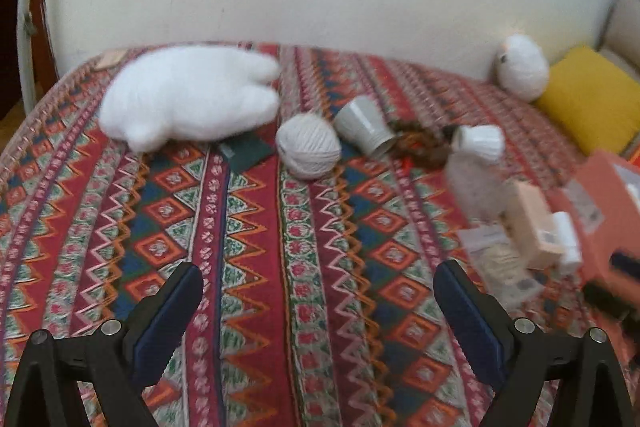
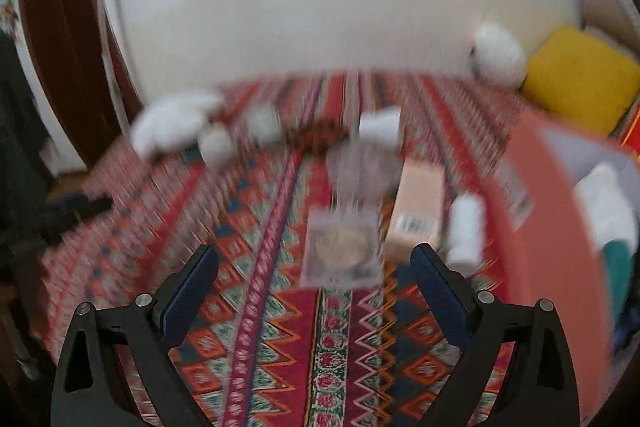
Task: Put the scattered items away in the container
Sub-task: 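Move both open tools back toward the remaining items on the bed, then grasp the white yarn ball with left tool while right tool grasps the sealed pouch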
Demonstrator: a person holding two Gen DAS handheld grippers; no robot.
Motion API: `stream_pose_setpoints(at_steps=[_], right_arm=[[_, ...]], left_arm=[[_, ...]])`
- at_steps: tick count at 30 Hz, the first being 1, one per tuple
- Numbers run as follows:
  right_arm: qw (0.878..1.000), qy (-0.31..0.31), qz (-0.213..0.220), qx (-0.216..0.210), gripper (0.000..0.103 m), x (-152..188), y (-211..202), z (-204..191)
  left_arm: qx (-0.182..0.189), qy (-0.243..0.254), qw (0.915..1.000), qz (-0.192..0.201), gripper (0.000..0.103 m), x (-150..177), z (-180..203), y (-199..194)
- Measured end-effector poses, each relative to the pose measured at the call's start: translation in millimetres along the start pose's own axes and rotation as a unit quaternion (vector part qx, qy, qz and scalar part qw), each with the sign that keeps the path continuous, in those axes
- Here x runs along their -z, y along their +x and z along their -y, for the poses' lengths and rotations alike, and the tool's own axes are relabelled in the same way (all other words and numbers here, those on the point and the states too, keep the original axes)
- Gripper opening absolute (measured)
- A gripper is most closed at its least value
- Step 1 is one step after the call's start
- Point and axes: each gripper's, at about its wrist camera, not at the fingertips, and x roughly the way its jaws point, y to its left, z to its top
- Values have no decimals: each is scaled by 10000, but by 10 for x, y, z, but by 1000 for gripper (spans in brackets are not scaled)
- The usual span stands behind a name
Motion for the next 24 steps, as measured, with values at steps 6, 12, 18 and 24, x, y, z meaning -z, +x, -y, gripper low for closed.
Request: stream_pose_setpoints(at_steps=[6, 12, 18, 24], right_arm=[[9980, -99, -596, 169, 98, 109, 808, 23], [9945, -107, -1002, 284, 98, 88, 1351, 62], [9895, -12, -1362, 476, 100, 83, 1644, 220], [9903, 134, -1310, 451, 93, 59, 1715, 306]], left_arm=[[-37, -202, 9995, -234, 97, -301, 35, 729], [-145, -415, 9975, -552, 97, -583, 51, 1428], [-391, -493, 9961, -622, 96, -689, 37, 1821], [-500, -460, 9961, -555, 59, -651, 56, 1955]])
